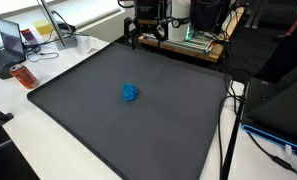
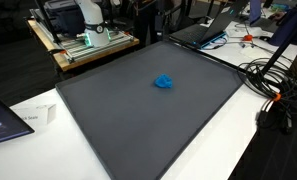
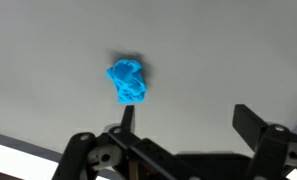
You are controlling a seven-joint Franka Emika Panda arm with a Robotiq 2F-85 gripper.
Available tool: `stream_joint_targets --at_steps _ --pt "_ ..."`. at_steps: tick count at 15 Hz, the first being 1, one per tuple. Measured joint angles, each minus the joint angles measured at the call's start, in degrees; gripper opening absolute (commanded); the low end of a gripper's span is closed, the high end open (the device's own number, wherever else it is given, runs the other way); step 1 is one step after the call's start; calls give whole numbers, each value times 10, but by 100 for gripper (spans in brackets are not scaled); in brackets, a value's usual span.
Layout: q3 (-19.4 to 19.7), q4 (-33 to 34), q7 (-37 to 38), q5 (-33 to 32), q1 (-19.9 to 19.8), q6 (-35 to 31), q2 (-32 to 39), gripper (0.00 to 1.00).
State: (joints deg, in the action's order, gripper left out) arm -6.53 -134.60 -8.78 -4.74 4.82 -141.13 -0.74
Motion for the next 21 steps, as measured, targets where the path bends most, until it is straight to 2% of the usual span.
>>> stream_joint_targets --at_steps 9,12,15,18,21 --pt "-5 -154 140 0 5 -217 -64 100" --pt "-1 -197 155 4 0 -283 -67 100" --pt "10 -235 137 35 6 -368 -64 100" --pt "47 -239 106 77 46 -440 -38 100" --pt "83 -238 112 75 103 -494 -7 100"
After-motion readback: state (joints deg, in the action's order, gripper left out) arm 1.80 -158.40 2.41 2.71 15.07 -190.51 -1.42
